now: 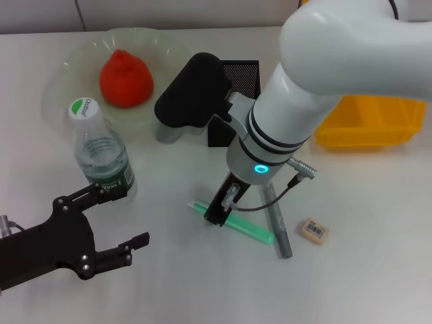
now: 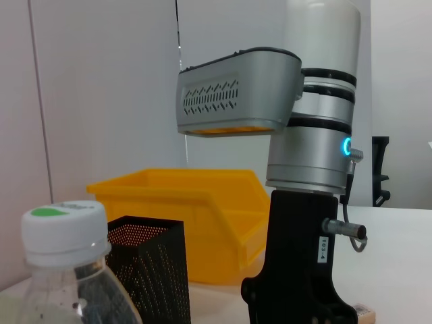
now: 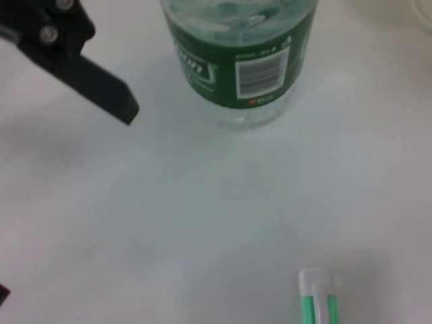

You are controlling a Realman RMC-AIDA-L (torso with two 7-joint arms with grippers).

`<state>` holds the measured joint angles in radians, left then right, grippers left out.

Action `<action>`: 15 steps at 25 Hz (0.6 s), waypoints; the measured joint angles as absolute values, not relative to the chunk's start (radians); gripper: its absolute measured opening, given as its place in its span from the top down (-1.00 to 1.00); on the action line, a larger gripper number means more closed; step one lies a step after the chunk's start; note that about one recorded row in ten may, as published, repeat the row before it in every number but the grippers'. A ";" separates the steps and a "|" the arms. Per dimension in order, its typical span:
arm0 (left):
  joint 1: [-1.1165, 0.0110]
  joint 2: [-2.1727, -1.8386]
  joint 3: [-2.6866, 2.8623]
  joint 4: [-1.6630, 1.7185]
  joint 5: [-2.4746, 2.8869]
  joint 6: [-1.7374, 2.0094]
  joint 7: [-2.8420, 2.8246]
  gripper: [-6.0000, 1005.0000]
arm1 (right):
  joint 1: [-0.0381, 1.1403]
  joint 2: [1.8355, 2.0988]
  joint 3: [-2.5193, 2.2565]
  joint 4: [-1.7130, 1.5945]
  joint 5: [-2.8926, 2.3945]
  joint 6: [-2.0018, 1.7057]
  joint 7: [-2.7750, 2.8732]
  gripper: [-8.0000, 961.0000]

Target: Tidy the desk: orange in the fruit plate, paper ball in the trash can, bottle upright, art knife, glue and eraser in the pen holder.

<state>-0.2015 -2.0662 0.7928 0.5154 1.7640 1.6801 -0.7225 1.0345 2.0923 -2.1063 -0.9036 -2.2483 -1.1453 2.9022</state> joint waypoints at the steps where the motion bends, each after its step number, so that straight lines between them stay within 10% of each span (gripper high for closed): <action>1: -0.201 -2.066 0.793 0.515 1.764 1.680 -0.723 -0.62 | 1.035 2.092 -2.106 -0.904 -2.248 -1.145 2.902 0.56; 15: -0.203 -2.065 0.792 0.519 1.764 1.688 -0.723 -0.62 | 0.995 2.089 -1.974 -0.992 -2.262 -1.195 2.886 0.62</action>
<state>-0.2025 -2.0647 0.7925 0.5186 1.7641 1.6875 -0.7225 0.9946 2.0886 -1.9742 -0.9917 -2.2623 -1.1953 2.8856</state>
